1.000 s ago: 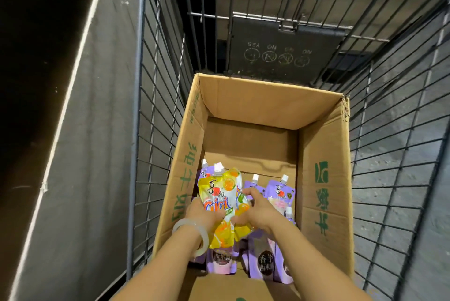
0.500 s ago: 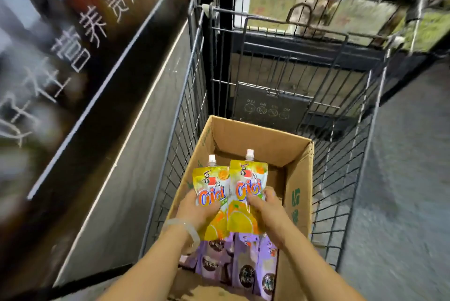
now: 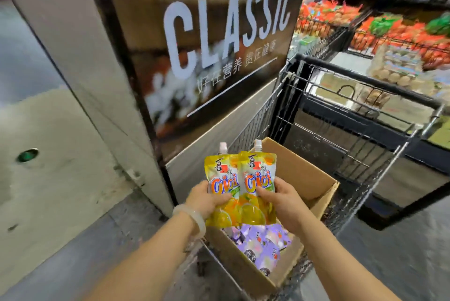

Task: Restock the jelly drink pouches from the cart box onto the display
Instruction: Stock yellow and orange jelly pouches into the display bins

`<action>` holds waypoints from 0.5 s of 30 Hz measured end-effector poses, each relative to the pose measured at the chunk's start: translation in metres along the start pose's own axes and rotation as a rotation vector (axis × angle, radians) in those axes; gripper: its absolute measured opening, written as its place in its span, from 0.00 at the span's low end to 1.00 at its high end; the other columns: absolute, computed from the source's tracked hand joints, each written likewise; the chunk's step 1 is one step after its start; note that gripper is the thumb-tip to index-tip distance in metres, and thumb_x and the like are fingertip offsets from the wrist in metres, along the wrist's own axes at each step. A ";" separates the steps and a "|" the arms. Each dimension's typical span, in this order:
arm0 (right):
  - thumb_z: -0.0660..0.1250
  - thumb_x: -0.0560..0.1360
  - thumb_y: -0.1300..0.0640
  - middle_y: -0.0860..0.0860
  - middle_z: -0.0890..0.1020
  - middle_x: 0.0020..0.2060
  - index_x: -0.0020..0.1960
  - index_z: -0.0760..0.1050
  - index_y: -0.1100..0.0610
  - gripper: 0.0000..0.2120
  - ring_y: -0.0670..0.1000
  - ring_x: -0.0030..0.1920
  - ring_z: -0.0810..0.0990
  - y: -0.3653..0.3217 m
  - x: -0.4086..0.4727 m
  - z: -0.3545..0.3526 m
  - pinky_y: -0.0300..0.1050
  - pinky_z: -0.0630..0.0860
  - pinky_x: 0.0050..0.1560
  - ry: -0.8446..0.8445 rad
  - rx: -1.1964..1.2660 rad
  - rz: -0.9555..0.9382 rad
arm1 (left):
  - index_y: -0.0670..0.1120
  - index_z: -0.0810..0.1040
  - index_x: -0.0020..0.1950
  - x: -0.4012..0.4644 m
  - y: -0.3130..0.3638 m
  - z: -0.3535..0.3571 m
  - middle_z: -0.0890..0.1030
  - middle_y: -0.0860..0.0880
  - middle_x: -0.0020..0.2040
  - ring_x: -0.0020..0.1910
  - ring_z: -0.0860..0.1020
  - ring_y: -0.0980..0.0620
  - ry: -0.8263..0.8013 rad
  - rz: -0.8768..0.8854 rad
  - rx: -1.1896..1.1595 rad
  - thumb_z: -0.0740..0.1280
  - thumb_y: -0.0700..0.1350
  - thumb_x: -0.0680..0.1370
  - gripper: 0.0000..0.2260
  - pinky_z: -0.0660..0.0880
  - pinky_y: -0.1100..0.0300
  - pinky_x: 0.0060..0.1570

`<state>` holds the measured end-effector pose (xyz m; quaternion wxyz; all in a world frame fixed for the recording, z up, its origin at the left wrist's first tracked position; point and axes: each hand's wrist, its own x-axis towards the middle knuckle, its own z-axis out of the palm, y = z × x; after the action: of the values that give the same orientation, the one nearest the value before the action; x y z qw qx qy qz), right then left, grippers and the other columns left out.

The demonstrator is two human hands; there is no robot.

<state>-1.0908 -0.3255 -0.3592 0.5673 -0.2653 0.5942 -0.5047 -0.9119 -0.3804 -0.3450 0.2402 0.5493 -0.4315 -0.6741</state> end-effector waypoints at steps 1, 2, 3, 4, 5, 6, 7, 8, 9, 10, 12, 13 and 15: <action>0.66 0.74 0.69 0.60 0.83 0.51 0.58 0.75 0.64 0.13 0.60 0.50 0.82 -0.003 -0.006 0.015 0.57 0.79 0.54 -0.026 -0.003 -0.005 | 0.40 0.76 0.54 -0.011 -0.001 -0.013 0.81 0.38 0.55 0.50 0.80 0.40 0.032 0.013 -0.035 0.76 0.33 0.66 0.18 0.77 0.42 0.55; 0.66 0.74 0.69 0.61 0.83 0.51 0.58 0.74 0.65 0.13 0.60 0.50 0.82 -0.004 -0.011 0.030 0.58 0.79 0.55 -0.049 -0.004 -0.010 | 0.41 0.76 0.53 -0.024 -0.001 -0.025 0.81 0.37 0.55 0.51 0.80 0.39 0.064 0.029 -0.065 0.75 0.33 0.67 0.17 0.76 0.41 0.56; 0.66 0.74 0.69 0.61 0.83 0.51 0.59 0.74 0.65 0.14 0.60 0.50 0.82 -0.005 -0.015 0.046 0.59 0.78 0.55 -0.076 -0.007 -0.014 | 0.40 0.75 0.53 -0.036 -0.001 -0.038 0.80 0.37 0.55 0.53 0.80 0.39 0.094 0.036 -0.096 0.74 0.32 0.69 0.15 0.76 0.42 0.56; 0.66 0.73 0.69 0.61 0.83 0.52 0.59 0.74 0.66 0.15 0.61 0.50 0.82 -0.005 -0.021 0.064 0.60 0.78 0.56 -0.106 -0.013 -0.019 | 0.40 0.75 0.54 -0.047 -0.003 -0.054 0.80 0.38 0.55 0.53 0.79 0.39 0.131 0.045 -0.124 0.73 0.32 0.70 0.15 0.76 0.43 0.56; 0.66 0.73 0.69 0.62 0.83 0.52 0.60 0.73 0.67 0.15 0.61 0.51 0.82 -0.004 -0.026 0.083 0.60 0.78 0.56 -0.137 -0.021 -0.020 | 0.40 0.74 0.55 -0.060 -0.005 -0.069 0.80 0.39 0.54 0.53 0.79 0.39 0.164 0.059 -0.145 0.72 0.32 0.71 0.15 0.76 0.44 0.55; 0.67 0.73 0.69 0.62 0.82 0.52 0.60 0.73 0.67 0.16 0.62 0.51 0.82 -0.003 -0.032 0.101 0.60 0.78 0.56 -0.172 -0.030 -0.020 | 0.40 0.74 0.53 -0.073 -0.008 -0.085 0.80 0.40 0.54 0.53 0.79 0.40 0.192 0.073 -0.166 0.72 0.32 0.71 0.14 0.76 0.44 0.56; 0.67 0.73 0.69 0.62 0.83 0.52 0.60 0.73 0.66 0.16 0.62 0.51 0.82 -0.002 -0.038 0.121 0.60 0.78 0.55 -0.210 -0.037 -0.018 | 0.42 0.74 0.51 -0.086 -0.013 -0.104 0.80 0.40 0.54 0.52 0.79 0.40 0.221 0.084 -0.191 0.72 0.32 0.71 0.12 0.76 0.44 0.56; 0.67 0.73 0.68 0.61 0.83 0.52 0.60 0.73 0.65 0.16 0.62 0.51 0.82 0.000 -0.045 0.143 0.60 0.79 0.53 -0.257 -0.043 -0.012 | 0.43 0.74 0.50 -0.102 -0.017 -0.123 0.80 0.40 0.54 0.52 0.79 0.41 0.253 0.096 -0.212 0.72 0.32 0.71 0.12 0.76 0.44 0.56; 0.67 0.73 0.68 0.60 0.83 0.51 0.59 0.73 0.63 0.14 0.61 0.50 0.83 0.003 -0.054 0.165 0.59 0.80 0.52 -0.310 -0.050 0.000 | 0.42 0.74 0.51 -0.119 -0.022 -0.142 0.80 0.40 0.54 0.52 0.79 0.41 0.290 0.107 -0.229 0.72 0.32 0.71 0.13 0.76 0.44 0.56; 0.67 0.73 0.67 0.58 0.84 0.50 0.57 0.74 0.61 0.13 0.60 0.49 0.83 0.006 -0.064 0.189 0.58 0.80 0.51 -0.362 -0.062 0.014 | 0.41 0.74 0.54 -0.136 -0.029 -0.163 0.80 0.40 0.55 0.51 0.79 0.41 0.327 0.123 -0.250 0.72 0.31 0.71 0.15 0.76 0.44 0.56; 0.68 0.73 0.66 0.56 0.85 0.48 0.56 0.74 0.58 0.13 0.56 0.47 0.84 0.017 -0.086 0.240 0.56 0.81 0.49 -0.462 -0.098 0.020 | 0.41 0.75 0.55 -0.176 -0.044 -0.206 0.80 0.38 0.56 0.50 0.80 0.41 0.400 0.161 -0.295 0.71 0.30 0.70 0.15 0.77 0.44 0.54; 0.68 0.73 0.67 0.55 0.85 0.47 0.56 0.75 0.57 0.13 0.55 0.45 0.85 0.025 -0.099 0.267 0.54 0.82 0.47 -0.513 -0.111 0.016 | 0.41 0.75 0.54 -0.197 -0.053 -0.228 0.81 0.39 0.53 0.46 0.80 0.42 0.449 0.184 -0.314 0.70 0.29 0.71 0.15 0.79 0.47 0.51; 0.67 0.73 0.68 0.53 0.86 0.43 0.54 0.75 0.57 0.12 0.52 0.41 0.85 0.043 -0.130 0.323 0.49 0.83 0.42 -0.612 -0.127 0.013 | 0.40 0.75 0.54 -0.244 -0.073 -0.272 0.81 0.44 0.46 0.39 0.79 0.48 0.555 0.212 -0.337 0.69 0.28 0.71 0.14 0.80 0.55 0.42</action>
<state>-0.7471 -0.2915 -0.2956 0.7055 -0.4360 0.4277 -0.3595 -0.5745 -0.2344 -0.2832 0.5048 0.6164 -0.2868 -0.5319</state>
